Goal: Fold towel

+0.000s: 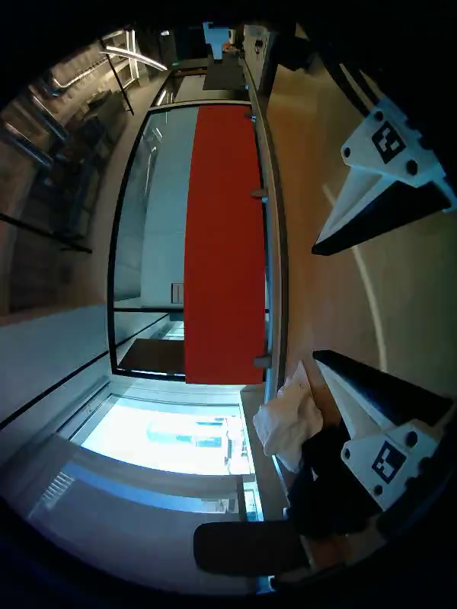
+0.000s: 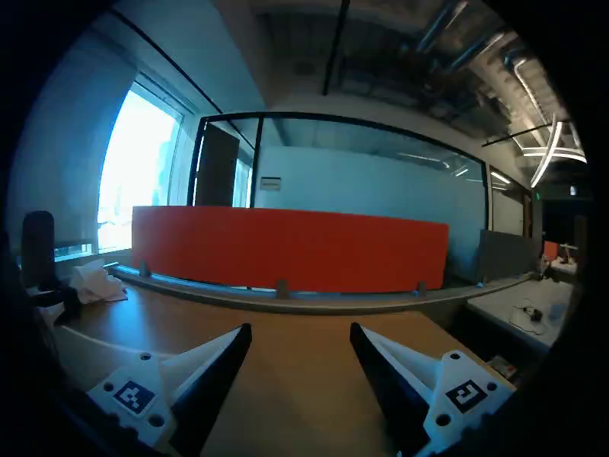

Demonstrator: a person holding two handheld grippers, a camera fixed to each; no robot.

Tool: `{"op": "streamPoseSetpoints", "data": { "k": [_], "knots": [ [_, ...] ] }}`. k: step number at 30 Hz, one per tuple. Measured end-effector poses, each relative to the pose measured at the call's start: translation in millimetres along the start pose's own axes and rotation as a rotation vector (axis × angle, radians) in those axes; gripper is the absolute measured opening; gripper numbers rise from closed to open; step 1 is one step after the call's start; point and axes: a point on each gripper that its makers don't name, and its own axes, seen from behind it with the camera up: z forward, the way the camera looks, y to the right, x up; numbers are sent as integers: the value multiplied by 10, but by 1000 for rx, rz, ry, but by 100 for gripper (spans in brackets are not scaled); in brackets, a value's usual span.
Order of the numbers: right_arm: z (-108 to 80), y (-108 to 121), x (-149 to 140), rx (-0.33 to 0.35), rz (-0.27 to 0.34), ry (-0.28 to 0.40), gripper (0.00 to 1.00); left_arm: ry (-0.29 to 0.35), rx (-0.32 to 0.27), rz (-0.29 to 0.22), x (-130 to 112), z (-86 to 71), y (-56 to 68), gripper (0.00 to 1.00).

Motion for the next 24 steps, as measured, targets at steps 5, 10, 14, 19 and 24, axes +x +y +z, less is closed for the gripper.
{"op": "streamPoseSetpoints", "data": {
  "k": [5, 10, 14, 19, 24],
  "knots": [
    [8, -21, -44, 3, -3, 6, 100, -2, 5, 4, -100, -6, -21, 92],
    [20, -12, -44, 4, 2, 13, 100, -4, 9, 0, -174, 1, -22, 92],
    [18, 18, -42, 2, 2, 17, 100, -3, 12, 3, -223, -3, -19, 92],
    [11, 67, -45, -4, 8, 21, 100, 3, 13, 14, -216, 1, -28, 92],
    [20, 99, -76, -6, 11, 21, 100, 4, 23, 15, -211, 1, -45, 92]
  ]
}}
